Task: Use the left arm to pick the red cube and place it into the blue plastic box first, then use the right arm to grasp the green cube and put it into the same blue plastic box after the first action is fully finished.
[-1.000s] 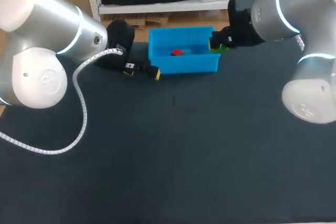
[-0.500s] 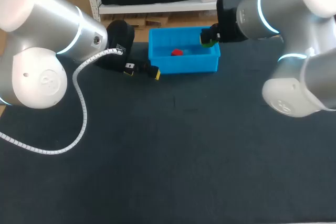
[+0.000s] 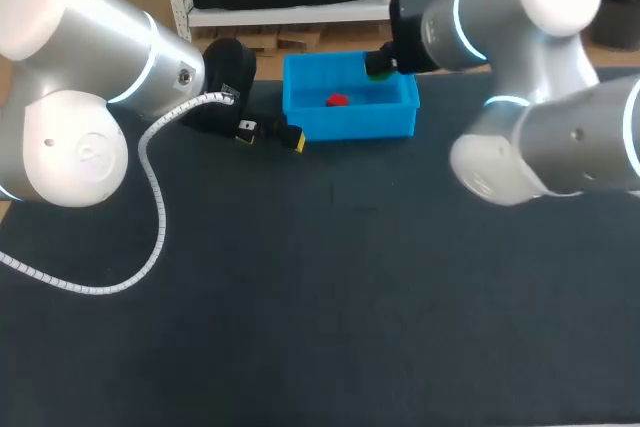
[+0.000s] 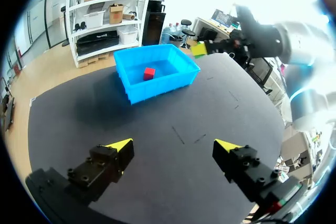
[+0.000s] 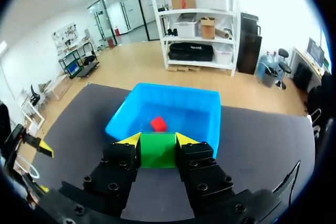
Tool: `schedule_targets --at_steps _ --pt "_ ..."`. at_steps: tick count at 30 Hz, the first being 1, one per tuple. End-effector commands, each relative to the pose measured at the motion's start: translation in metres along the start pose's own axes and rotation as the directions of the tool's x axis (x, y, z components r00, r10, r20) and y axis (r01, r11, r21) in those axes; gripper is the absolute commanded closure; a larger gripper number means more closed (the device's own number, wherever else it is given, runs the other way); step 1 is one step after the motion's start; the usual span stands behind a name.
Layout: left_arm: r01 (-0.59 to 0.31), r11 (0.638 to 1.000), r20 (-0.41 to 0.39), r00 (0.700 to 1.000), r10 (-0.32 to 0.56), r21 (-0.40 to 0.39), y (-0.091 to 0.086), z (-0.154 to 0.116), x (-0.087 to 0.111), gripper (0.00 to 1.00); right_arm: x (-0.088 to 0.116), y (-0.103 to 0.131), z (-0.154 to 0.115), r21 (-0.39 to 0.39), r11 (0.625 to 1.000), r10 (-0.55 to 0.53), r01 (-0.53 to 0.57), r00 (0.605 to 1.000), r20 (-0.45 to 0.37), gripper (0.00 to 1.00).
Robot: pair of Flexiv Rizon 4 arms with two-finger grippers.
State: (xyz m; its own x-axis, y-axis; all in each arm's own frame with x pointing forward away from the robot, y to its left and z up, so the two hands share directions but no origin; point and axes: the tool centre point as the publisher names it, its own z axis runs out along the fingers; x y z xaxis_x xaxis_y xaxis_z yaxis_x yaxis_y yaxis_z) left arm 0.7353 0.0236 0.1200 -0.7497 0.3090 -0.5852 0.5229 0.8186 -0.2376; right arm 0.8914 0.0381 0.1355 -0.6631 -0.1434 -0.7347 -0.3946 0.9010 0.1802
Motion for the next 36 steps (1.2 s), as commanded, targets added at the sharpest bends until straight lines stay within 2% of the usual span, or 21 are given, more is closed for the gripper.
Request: schedule_targets --at_steps 1,5,16,36 --pt "-0.002 1.0 0.003 1.0 0.002 0.007 0.001 -0.001 0.001 0.0 -0.02 -0.005 0.061 -0.055 0.998 -0.013 0.009 0.997 -0.071 1.0" --pt "-0.002 1.0 0.003 1.0 0.002 0.007 0.001 -0.001 0.001 0.0 -0.026 -0.007 0.076 -0.056 0.998 -0.018 0.012 0.996 -0.092 1.0" --pt "-0.002 1.0 0.003 1.0 0.002 0.007 0.001 -0.001 0.001 0.0 -0.019 -0.023 0.101 -0.041 0.998 0.034 -0.041 0.987 -0.157 1.0" --pt "-0.002 1.0 0.003 1.0 0.002 0.007 0.001 -0.001 0.001 0.0 0.0 -0.055 0.12 0.013 0.994 0.11 -0.11 0.967 -0.228 1.0"
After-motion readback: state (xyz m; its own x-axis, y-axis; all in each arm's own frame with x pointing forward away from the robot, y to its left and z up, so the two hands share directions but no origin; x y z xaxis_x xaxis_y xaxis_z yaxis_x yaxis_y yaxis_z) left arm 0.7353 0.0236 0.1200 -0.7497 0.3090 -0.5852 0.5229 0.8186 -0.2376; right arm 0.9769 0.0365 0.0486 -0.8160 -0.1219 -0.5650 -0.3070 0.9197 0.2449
